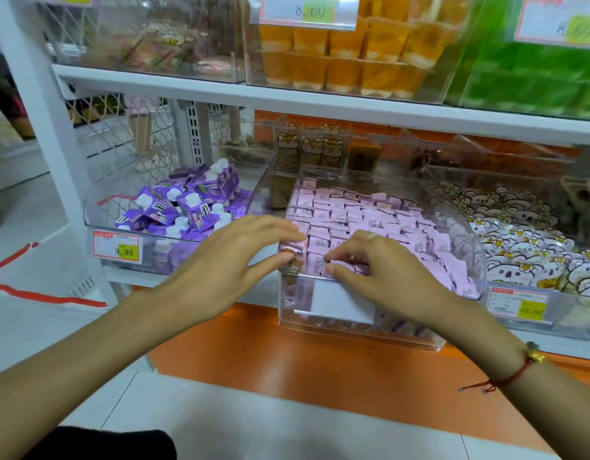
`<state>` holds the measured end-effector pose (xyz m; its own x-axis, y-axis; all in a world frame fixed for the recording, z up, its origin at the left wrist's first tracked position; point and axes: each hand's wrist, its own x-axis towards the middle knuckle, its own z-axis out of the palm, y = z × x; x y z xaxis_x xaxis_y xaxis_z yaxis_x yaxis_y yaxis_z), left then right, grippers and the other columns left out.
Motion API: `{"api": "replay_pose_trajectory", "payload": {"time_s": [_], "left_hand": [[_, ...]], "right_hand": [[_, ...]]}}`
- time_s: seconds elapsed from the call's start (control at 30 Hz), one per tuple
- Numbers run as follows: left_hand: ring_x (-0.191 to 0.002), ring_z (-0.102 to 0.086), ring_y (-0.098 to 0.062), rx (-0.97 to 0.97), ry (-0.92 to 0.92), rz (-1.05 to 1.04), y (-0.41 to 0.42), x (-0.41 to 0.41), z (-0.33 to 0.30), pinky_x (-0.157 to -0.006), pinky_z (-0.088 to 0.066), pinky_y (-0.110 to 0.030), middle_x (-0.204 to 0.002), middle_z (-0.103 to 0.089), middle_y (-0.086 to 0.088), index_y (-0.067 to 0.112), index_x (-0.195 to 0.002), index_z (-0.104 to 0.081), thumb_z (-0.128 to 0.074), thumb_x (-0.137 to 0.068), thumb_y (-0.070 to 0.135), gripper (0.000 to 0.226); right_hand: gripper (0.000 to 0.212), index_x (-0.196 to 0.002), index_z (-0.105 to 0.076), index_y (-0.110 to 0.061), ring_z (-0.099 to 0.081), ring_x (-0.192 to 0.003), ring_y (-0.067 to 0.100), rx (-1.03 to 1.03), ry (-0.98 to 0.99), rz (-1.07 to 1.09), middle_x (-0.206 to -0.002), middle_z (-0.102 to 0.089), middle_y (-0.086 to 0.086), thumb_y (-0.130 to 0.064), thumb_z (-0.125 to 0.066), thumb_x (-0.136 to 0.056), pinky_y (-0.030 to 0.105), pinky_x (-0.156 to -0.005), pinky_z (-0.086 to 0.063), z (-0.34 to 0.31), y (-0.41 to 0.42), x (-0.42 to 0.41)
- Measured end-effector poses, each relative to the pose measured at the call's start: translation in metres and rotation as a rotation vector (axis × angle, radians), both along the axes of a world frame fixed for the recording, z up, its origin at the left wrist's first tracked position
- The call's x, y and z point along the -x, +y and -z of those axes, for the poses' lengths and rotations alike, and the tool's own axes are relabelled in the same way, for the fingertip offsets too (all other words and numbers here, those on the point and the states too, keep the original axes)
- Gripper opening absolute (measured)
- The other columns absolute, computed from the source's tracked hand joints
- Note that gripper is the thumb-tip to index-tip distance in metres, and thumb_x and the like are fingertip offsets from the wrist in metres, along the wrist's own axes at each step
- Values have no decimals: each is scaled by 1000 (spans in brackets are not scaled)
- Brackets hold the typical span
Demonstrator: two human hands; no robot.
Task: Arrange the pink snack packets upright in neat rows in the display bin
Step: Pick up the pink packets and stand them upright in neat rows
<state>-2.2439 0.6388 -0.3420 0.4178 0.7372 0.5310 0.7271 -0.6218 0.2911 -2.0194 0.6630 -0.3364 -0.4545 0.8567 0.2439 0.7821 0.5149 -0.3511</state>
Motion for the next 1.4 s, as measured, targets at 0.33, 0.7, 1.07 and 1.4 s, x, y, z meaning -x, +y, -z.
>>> {"api": "replay_pose_trajectory", "payload": {"time_s": [0.33,0.7,1.07,1.4], "left_hand": [[-94,-52,-18,-163,357,-109,4,-15,13,-70,-43,-35,-100,-63,12,28,-105,-68,-52,-95,34,20],[-89,-58,-1,313,-652,-214,23,-19,36,-71,-48,-25,-105,-57,20,35,-108,-50,-73,-78,30,39],[-86,-57,9,430,-629,-242,22,-21,34,-77,-47,-26,-107,-58,22,36,-113,-52,-68,-80,42,38],[-89,-55,8,445,-658,-274,20,-30,31,-82,-46,-22,-112,-56,20,29,-117,-50,-72,-79,21,45]], "right_hand": [[31,-126,-56,-27,-47,-102,12,-206,-21,-49,-111,-57,-7,-28,-48,-96,26,-80,-34,7,-12,5],[21,-106,-68,-32,-45,-75,6,21,-13,-202,-66,-54,-21,-29,-54,-92,22,-64,-38,0,20,24],[42,-114,-67,-24,-43,-73,5,-38,-19,-38,-89,-51,-7,-50,-65,-81,26,-67,-37,2,44,36],[31,-116,-52,-12,-33,-90,10,17,74,-163,-84,-36,-15,-33,-55,-93,14,-68,-28,4,41,39]]}}
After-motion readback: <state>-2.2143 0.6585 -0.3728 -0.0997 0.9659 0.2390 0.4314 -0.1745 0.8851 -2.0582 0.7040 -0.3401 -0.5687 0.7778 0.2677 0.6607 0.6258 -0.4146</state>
